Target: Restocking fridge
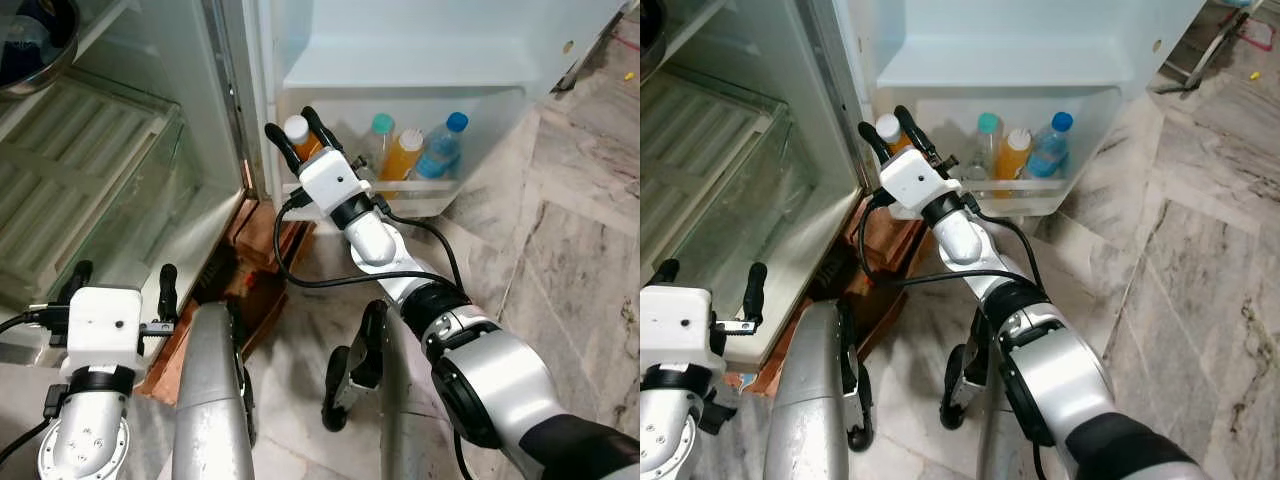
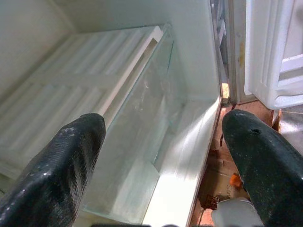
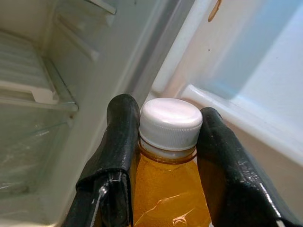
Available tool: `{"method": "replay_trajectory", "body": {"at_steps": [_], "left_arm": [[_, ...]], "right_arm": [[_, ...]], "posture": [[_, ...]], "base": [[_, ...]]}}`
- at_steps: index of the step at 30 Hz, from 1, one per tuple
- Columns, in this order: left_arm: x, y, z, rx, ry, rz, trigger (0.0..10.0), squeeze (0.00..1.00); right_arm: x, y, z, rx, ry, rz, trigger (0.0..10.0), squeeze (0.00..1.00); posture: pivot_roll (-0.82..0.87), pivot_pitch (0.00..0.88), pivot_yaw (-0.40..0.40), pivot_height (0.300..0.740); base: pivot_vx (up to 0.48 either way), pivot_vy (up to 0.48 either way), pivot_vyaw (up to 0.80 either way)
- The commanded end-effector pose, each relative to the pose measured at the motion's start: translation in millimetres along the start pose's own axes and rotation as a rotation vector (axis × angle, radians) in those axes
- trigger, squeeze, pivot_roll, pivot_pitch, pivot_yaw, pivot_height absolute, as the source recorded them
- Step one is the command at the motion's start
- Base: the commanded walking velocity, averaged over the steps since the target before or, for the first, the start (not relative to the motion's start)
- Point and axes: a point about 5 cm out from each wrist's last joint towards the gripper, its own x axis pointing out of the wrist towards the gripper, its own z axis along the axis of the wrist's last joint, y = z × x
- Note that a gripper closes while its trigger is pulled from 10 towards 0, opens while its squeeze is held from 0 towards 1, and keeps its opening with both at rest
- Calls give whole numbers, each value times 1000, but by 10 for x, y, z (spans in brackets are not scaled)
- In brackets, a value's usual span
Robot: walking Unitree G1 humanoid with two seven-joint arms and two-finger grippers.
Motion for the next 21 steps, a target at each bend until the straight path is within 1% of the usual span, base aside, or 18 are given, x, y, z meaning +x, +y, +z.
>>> {"method": "replay_trajectory", "body": {"at_steps": [1, 4, 6, 7, 9, 12, 13, 15, 16, 17, 18, 19, 20, 21], "left_arm": [[-45, 10, 39, 3, 6, 5, 10000, 0], [-107, 9, 100, -2, 2, 5, 10000, 0], [-135, 6, 116, -5, 5, 4, 10000, 0], [-179, 7, 141, -8, 6, 5, 10000, 0], [-211, 10, 157, -8, 13, 6, 10000, 0], [-268, 13, 162, -10, 28, 7, 10000, 0], [-307, 18, 159, -9, 38, 9, 10000, 0], [-333, 25, 147, -6, 51, 9, 10000, 0], [-358, 27, 147, -8, 62, 10, 10000, 0], [-358, 27, 147, -8, 62, 10, 10000, 0], [-377, 26, 162, -10, 66, 11, 10000, 0], [-385, 24, 170, -9, 67, 11, 10000, 0], [-385, 24, 170, -9, 67, 11, 10000, 0], [-388, 26, 172, -8, 69, 12, 10000, 0]], "right_arm": [[81, -16, 103, -40, -60, -3, 10000, 0], [113, 3, 162, -76, -103, 1, 10000, 0], [119, 17, 162, -79, -100, 3, 10000, 0], [120, 22, 164, -83, -101, 5, 10000, 0], [135, 35, 155, -104, -89, 13, 10000, 0], [150, 15, 140, -101, -67, -2, 10000, 0], [154, -7, 113, -88, -38, -17, 10000, 0], [143, -14, 59, -77, 10, -31, 10000, 0], [111, -17, -13, -61, 68, -51, 10000, 0], [111, -17, -13, -61, 68, -51, 10000, 0], [70, -20, -77, -42, 113, -67, 10000, 0], [41, -18, -115, -37, 136, -74, 10000, 0], [41, -18, -115, -37, 136, -74, 10000, 0], [11, -20, -155, -22, 165, -87, 10000, 0]], "posture": [[400, 377, -47, 527], [415, 404, -49, 527], [422, 416, -53, 527], [432, 429, -57, 527], [439, 439, -60, 527], [445, 454, -66, 527], [447, 462, -70, 527], [448, 467, -71, 527], [450, 476, -79, 527], [450, 476, -79, 527], [455, 480, -82, 527], [461, 483, -83, 527], [461, 483, -83, 527], [461, 483, -83, 527]], "base": [[0, 0, 0], [0, 0, 0], [0, 0, 0], [0, 0, 0], [0, 0, 0], [0, 0, 0], [0, 0, 0], [0, 0, 0], [0, 0, 0], [0, 0, 0], [0, 0, 0], [0, 0, 0], [0, 0, 0], [0, 0, 0]]}}
